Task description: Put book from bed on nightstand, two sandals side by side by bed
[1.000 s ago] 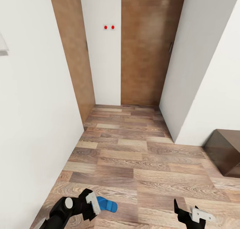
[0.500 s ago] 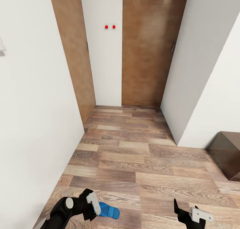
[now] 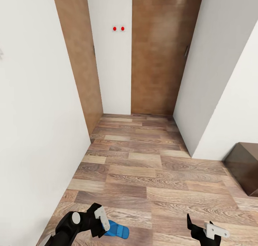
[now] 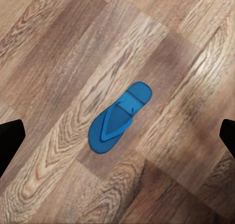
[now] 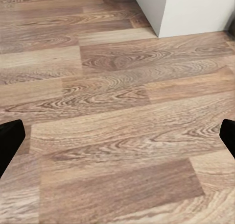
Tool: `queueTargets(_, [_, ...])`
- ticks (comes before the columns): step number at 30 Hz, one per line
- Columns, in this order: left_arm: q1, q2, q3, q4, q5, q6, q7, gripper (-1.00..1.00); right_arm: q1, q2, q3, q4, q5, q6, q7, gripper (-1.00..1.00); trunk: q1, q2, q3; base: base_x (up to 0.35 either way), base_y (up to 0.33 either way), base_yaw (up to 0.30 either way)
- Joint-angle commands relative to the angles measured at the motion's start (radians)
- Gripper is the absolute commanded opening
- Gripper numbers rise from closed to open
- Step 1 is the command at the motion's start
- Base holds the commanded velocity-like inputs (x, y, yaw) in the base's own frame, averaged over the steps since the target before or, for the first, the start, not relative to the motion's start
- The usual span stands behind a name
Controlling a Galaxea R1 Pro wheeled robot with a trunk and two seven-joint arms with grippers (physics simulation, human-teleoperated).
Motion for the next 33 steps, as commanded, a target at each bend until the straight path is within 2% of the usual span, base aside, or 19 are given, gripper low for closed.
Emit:
queueTargets(1, [0.0, 0.001, -0.002, -0.002, -0.003, 0.007, -0.004, 1.0, 0.0, 0.0, 0.002, 0.0, -0.007, -0.004, -0.002, 1.0, 0.004, -0.007, -0.004, 0.0, 0.0, 0.0])
queueTargets(27, [0.0, -0.001, -0.002, -0.002, -0.002, 0.007, -0.003, 1.0, 0.0, 0.0, 0.0, -0.019, -0.004, -0.008, -0.005, 1.0, 0.103, -0.189, -0.085, 0.0, 0.0, 0.0])
queueTargets(32, [0.0, -0.001, -0.003, -0.002, -0.003, 0.007, -0.003, 1.0, 0.0, 0.0, 0.0, -0.015, -0.005, -0.105, -0.005, 1.0, 0.123, -0.224, -0.101, 0.0, 0.0, 0.0])
queueTargets(33, [0.0, -0.001, -0.004, -0.002, -0.003, 0.007, -0.003, 1.0, 0.0, 0.0, 0.0, -0.014, -0.005, -0.163, -0.005, 1.0, 0.126, -0.231, -0.104, 0.0, 0.0, 0.0])
